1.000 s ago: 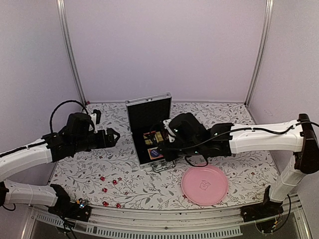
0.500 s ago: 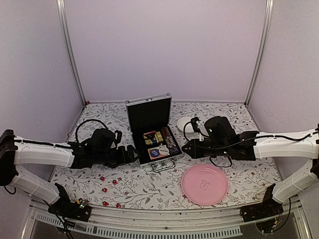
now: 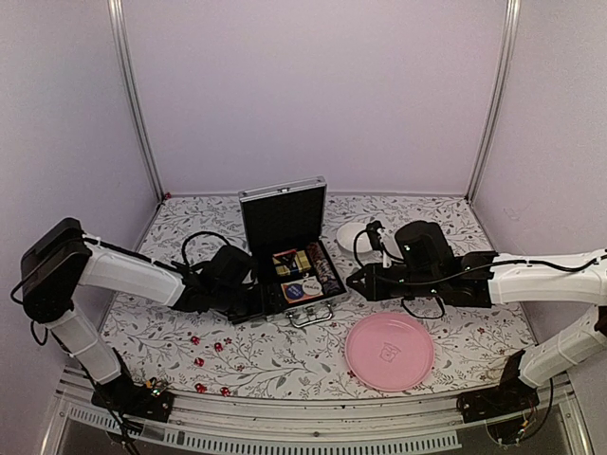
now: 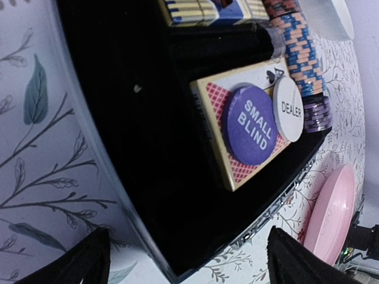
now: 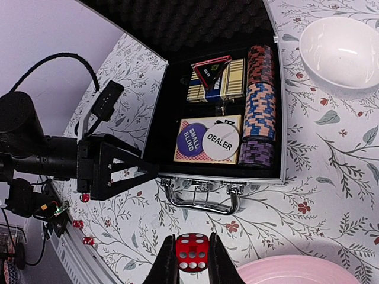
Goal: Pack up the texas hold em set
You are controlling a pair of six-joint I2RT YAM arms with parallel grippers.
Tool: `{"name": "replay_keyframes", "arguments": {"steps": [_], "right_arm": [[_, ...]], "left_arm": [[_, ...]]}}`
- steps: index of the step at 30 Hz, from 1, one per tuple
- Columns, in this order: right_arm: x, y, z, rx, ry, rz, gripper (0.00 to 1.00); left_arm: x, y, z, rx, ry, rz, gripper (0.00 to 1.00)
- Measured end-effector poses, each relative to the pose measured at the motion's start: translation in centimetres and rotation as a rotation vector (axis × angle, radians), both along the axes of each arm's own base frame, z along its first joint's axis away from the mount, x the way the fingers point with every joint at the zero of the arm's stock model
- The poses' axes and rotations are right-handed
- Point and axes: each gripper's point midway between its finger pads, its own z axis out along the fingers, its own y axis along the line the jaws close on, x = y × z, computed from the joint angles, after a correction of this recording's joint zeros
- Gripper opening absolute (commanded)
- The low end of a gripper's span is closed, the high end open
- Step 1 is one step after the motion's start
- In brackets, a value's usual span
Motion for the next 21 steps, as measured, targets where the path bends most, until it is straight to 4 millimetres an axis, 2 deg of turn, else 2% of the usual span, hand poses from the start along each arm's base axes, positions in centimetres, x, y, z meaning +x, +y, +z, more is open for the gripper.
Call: {"name": "replay_keyframes", "arguments": {"steps": [7, 21], "right_arm": [[0.0, 0.0, 0.0, 0.001, -0.001, 0.000, 0.04], [0.0, 0.0, 0.1, 0.004, -0.004, 0.000, 0.04]], "left_arm": [[0.4, -2.3, -0.2, -0.001, 0.007, -0.038, 0.92], [-0.5, -7.1, -0.1, 0.006, 0.003, -0.131, 0.93]]}}
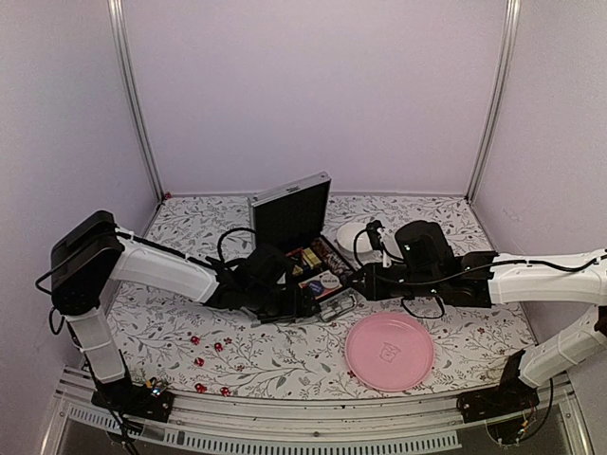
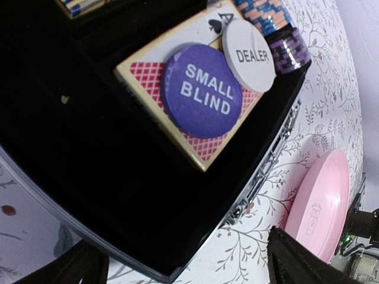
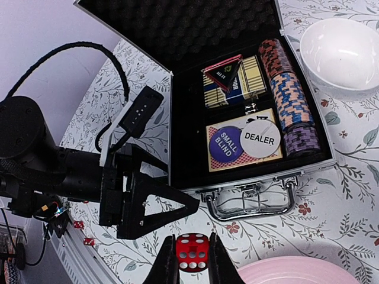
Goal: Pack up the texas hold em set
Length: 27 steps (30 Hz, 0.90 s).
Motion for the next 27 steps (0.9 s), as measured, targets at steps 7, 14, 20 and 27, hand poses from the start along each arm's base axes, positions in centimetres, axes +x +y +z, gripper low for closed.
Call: {"name": "replay_keyframes", "arguments": {"steps": [7, 14, 20, 27], "right_arm": [[0.0, -0.1, 0.2, 0.004, -0.006, -0.003, 0.04], [0.0, -0.3, 0.5, 0.007, -0.014, -0.010, 0.05], [-0.1, -0.6, 0.7, -0.018, -0.030, 0.001, 0.05], [1.2, -0.9, 2.4, -0.072, -0.095, 0.039, 0.06]], "left_arm": [[-0.6, -2.1, 0.0, -0.003, -0.004, -0.051, 0.92], [-0.7, -2.5, 0.1, -0.004, -0.007, -0.067, 0.92], [-0.2, -0.9, 1.7, 0.025, -0.077, -0.030, 0.93], [0.4, 3.9, 8.9, 0.043, -0.265, 0.067, 0.94]]}}
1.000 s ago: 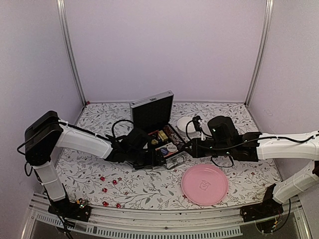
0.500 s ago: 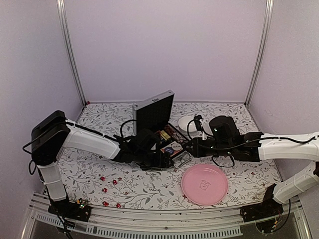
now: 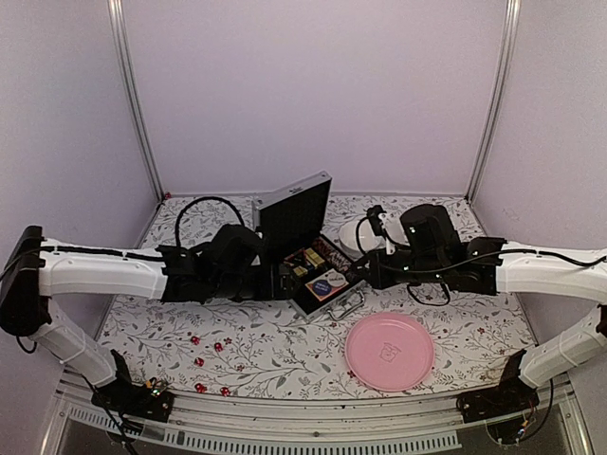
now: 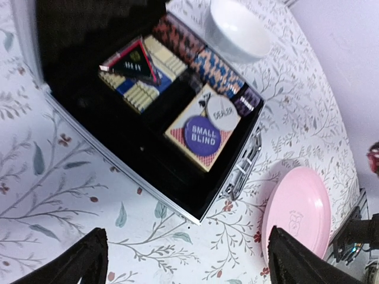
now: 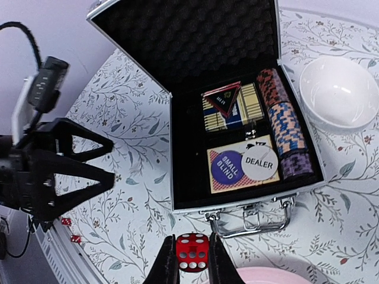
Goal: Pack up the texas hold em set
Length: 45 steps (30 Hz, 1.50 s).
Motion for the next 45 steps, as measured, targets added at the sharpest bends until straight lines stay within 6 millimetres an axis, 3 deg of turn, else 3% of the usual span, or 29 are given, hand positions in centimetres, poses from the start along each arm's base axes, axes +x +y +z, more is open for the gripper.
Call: {"name": "replay_keyframes", "arguments": {"steps": [5, 10, 13, 19, 24, 28, 33, 40, 45], "right_arm": [[2.4, 0.8, 0.3, -0.050, -0.034, 0.022, 0.05], [3.8, 3.0, -1.8, -0.117, -0.016, 0.084, 0.05], [4.6, 4.7, -3.4, -0.146, 0.005, 0.123, 0.04], [6.4, 7.6, -6.5, -0.193, 0.043, 0.167, 0.04], [8.0, 9.4, -8.1, -0.223, 0.049, 0.183, 0.04], [8.9, 10.5, -9.2, -0.252, 0.055, 0.198, 0.04], [9.2, 10.9, -10.7, -0.288, 0.069, 0.212, 0.04], [9.6, 10.3, -13.4, -0.355, 0.103, 0.200, 0.04], [10.1, 9.7, -14.2, -0.374, 0.113, 0.180, 0.04]], "left_arm": [[1.1, 3.5, 6.9, -0.021, -0.150, 0.029, 0.96], [5.5, 10.1, 13.3, -0.041, -0.284, 0.129, 0.97], [8.0, 14.3, 15.7, -0.008, -0.333, 0.182, 0.97], [11.2, 21.4, 19.5, 0.108, -0.437, 0.255, 0.97], [11.5, 27.7, 20.0, 0.234, -0.503, 0.369, 0.97], [10.4, 30.0, 18.3, 0.329, -0.544, 0.422, 0.97], [10.0, 31.4, 15.7, 0.379, -0.510, 0.443, 0.97], [10.2, 31.5, 15.9, 0.385, -0.524, 0.448, 0.97], [10.3, 31.5, 16.2, 0.383, -0.535, 0.449, 0.97]]}}
